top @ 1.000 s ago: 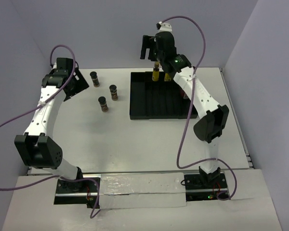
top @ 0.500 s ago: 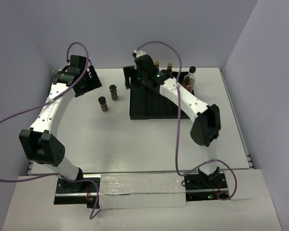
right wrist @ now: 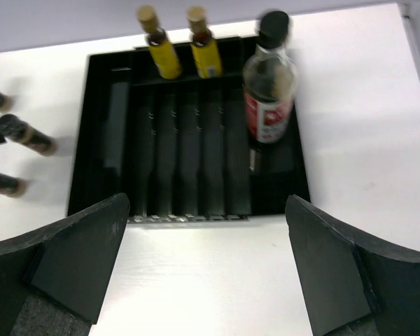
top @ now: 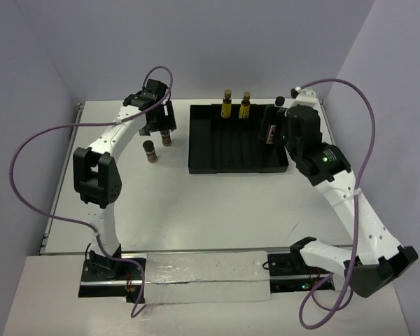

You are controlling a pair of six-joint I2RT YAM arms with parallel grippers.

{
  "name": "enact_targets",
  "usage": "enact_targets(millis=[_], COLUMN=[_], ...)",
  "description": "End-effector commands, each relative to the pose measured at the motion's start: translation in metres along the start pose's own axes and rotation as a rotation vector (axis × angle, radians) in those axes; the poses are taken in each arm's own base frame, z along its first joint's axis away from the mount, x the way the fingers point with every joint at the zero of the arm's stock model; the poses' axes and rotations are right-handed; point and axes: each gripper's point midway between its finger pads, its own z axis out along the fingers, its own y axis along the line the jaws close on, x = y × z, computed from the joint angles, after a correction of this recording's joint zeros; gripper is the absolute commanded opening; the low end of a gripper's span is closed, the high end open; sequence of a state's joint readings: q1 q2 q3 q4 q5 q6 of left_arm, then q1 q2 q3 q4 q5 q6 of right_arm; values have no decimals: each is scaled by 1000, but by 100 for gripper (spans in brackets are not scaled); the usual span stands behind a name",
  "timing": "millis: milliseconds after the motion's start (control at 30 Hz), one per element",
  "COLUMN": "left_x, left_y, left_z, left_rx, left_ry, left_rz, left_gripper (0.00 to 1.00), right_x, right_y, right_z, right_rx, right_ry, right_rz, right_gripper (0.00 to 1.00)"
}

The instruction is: Organize the condiment bottles

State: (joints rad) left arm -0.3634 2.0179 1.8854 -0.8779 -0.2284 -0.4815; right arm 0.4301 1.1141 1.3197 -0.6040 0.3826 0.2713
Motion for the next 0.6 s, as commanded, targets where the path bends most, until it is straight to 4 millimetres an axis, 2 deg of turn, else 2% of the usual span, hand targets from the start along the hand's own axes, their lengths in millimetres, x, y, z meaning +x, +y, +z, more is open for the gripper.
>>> enact_targets(millis=[0,100,300,433,567], left_x=[-26,-33,-38,-40,-38], left_y=[-5,-10,-19,-21,-20], left_z=[5,15,36,44,50], left_rx=[-70,-70,-69,-80,-93], left_ry=[-86,-99,-104,-101,-96], left_rz=[12,-4,-15,-24,-27], left_gripper=[93,93,85,82,77], right_x=[18,13,11,13,14], right_y=[-30,-37,-37,-47,-47], right_z=[-3,-5,-2,2,3], right_rx=[121,161,165,220,216], right_ry=[40,32,31,46,48], right_rz=[-27,-28,-26,-38,-34], right_gripper=[100,100,100,100,100])
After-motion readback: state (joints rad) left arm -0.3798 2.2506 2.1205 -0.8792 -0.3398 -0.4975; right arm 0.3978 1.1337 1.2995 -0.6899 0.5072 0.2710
